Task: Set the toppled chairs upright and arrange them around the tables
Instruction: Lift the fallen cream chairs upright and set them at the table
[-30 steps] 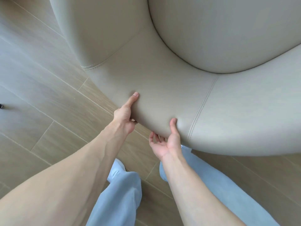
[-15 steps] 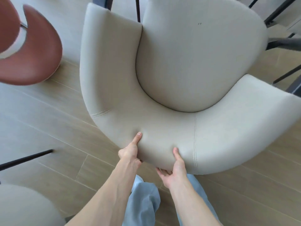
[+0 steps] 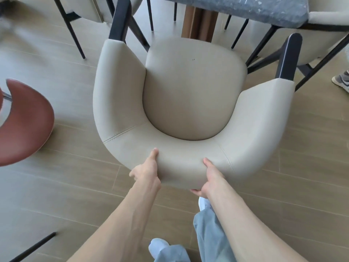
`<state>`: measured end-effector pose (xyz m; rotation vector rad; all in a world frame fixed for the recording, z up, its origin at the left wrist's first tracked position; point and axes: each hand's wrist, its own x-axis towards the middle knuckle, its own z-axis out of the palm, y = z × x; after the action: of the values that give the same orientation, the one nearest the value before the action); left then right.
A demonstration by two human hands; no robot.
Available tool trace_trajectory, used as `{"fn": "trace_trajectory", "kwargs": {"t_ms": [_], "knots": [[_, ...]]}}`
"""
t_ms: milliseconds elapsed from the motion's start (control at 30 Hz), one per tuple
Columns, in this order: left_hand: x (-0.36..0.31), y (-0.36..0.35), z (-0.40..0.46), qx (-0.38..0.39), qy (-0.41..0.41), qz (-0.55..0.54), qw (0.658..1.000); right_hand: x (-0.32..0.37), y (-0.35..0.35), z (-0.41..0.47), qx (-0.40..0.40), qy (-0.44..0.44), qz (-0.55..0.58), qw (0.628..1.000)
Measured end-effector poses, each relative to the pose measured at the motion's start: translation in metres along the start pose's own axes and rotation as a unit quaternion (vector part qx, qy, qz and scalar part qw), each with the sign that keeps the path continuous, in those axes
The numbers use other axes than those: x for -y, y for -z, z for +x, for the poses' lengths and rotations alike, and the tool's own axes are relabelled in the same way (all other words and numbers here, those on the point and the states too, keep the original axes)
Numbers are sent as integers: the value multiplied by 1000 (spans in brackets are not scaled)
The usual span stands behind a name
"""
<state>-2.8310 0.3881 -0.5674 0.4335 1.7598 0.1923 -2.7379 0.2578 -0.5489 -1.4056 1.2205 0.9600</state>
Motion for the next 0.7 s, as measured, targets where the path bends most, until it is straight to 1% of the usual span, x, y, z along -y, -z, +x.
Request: {"fn": "trace_trajectory", "kwargs": {"t_ms": [67, 100, 167, 233, 333, 400, 433, 567, 700], "knots": [[-22, -6, 4, -18, -77, 10, 997, 13, -15, -2, -43, 37, -3, 998], [-34, -11, 4, -11, -93, 11, 996, 20, -21, -4, -65, 52, 6, 997], [-57, -25, 4, 13, -94, 10, 995, 37, -35, -8, -89, 80, 33, 992], [-72, -39, 1, 24, -88, -2, 996, 51, -46, -8, -119, 106, 27, 987], [-90, -61, -4, 17, -96, 8, 995, 71, -60, -12, -154, 132, 26, 979], [-100, -73, -4, 2, -98, 12, 995, 85, -69, -12, -176, 121, 34, 976], [-103, -77, -4, -3, -97, 15, 995, 90, -72, -13, -181, 116, 38, 976], [-107, -83, -8, -32, -100, 26, 994, 98, -76, -16, -163, 89, 40, 982], [-104, -76, -12, -33, -88, 21, 995, 93, -69, -20, -146, 70, 56, 985]]}}
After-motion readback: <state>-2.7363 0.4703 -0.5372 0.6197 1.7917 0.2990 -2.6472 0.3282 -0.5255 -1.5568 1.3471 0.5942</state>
